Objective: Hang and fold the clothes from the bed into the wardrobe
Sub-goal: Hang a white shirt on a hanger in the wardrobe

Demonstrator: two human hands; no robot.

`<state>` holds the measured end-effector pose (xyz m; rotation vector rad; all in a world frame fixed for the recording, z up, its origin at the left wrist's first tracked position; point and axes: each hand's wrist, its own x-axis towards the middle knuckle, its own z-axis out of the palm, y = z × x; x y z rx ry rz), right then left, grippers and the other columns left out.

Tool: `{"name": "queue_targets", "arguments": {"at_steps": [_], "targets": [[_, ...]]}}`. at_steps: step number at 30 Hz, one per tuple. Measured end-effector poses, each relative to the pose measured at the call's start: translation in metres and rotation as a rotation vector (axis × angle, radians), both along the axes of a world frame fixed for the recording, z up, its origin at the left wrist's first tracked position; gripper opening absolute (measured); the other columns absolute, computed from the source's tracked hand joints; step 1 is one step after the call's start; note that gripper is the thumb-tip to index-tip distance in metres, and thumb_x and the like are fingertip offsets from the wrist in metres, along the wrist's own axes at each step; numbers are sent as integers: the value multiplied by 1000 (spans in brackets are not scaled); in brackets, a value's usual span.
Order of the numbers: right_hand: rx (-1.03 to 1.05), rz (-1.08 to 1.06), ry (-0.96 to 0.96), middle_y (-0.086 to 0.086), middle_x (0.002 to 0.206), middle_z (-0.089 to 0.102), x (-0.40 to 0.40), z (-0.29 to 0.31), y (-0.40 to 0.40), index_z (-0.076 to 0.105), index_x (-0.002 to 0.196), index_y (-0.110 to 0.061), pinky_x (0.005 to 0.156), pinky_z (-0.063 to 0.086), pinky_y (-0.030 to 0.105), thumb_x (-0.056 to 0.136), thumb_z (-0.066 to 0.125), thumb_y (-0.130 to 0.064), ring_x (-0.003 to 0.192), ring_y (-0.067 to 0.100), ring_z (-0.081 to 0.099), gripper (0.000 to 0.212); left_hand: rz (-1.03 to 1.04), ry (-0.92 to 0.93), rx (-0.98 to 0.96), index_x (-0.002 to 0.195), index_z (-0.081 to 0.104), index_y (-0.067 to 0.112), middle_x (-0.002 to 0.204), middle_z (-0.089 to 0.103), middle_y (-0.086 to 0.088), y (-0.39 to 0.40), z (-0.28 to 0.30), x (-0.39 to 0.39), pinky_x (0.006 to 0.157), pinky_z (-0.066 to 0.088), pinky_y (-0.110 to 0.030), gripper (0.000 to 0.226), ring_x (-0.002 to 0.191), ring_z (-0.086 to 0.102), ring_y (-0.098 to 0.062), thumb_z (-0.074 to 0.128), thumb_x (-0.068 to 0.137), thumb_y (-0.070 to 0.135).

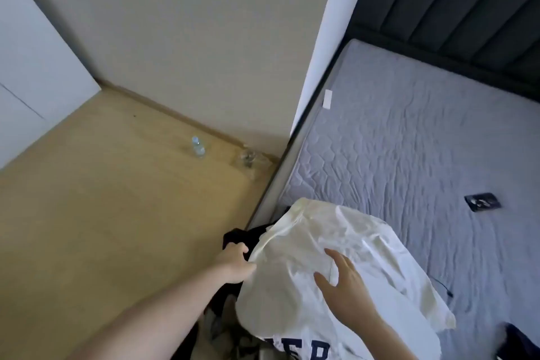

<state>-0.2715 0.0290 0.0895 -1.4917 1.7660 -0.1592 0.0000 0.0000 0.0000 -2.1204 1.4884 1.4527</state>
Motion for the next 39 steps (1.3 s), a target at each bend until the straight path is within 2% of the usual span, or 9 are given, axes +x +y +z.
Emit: {"name": "queue_targets", "arguments": {"at_steps": [8, 14, 19, 23, 25, 28, 30, 35, 39], "targets": [[72, 13, 18, -16, 152, 40, -22, -82, -7, 40, 150, -34, 97, 34, 23, 96, 64, -39, 138, 11, 44, 59, 432, 147, 254, 163, 8, 20, 160, 35, -5, 10, -108, -41, 99, 41, -36, 121, 140, 44, -30, 79, 72, 57], [96, -59, 5, -14, 149, 41, -36, -83, 7, 42, 149, -36, 100, 34, 24, 96, 66, -38, 141, 12, 43, 59, 548, 387, 60, 110, 68, 14, 97, 71, -1, 3, -98, -76, 75, 53, -28, 31, 85, 67, -15, 70, 88, 34], [36, -191, -47, -9, 147, 48, -60, -15, 28, 46, 141, -40, 109, 45, 39, 95, 68, -31, 130, 12, 49, 52, 393, 630, -126, 105, 75, 28, 97, 77, 9, 8, 33, -76, 78, 52, -25, 16, 94, 72, -9, 69, 92, 35], [-42, -214, -56, -11, 140, 48, -78, 59, 54, 45, 133, -45, 108, 46, 41, 95, 70, -30, 128, 14, 51, 47, 242, 753, -245, 108, 72, 10, 106, 76, -6, 14, 156, -85, 89, 50, -33, 29, 104, 71, -20, 64, 95, 35], [-105, -218, -60, -14, 139, 48, -83, 93, 60, 45, 132, -48, 105, 46, 39, 95, 70, -32, 129, 13, 51, 47, 199, 808, -289, 97, 63, -4, 89, 69, -9, 12, 215, -94, 81, 44, -36, 35, 88, 68, -20, 64, 95, 30], [-213, -211, -70, -15, 141, 51, -91, 141, 61, 47, 133, -51, 97, 45, 34, 95, 69, -38, 123, 10, 53, 46, 99, 825, -375, 73, 53, 12, 69, 47, 0, 11, 298, -108, 70, 34, -34, 29, 67, 48, -14, 65, 96, 25], [-277, -193, -76, -12, 147, 50, -94, 168, 56, 46, 139, -47, 95, 45, 34, 95, 67, -42, 120, 13, 54, 49, 42, 872, -432, 75, 57, 15, 74, 48, -6, 8, 346, -112, 73, 33, -34, 27, 71, 48, -18, 66, 97, 27], [-396, -143, -104, -13, 158, 39, -86, 221, 38, 34, 154, -44, 106, 43, 39, 93, 71, -42, 139, 17, 45, 71, -58, 976, -598, 106, 62, -13, 94, 58, -11, 9, 450, -106, 88, 39, -37, 41, 91, 55, -22, 67, 97, 27], [-383, -26, -218, -19, 158, 36, -66, 266, 11, 21, 156, -54, 113, 41, 44, 91, 71, -38, 141, 12, 42, 84, -85, 1000, -749, 88, 74, 3, 89, 68, -6, 14, 524, -80, 82, 48, -28, 22, 85, 64, -17, 70, 94, 23]]}}
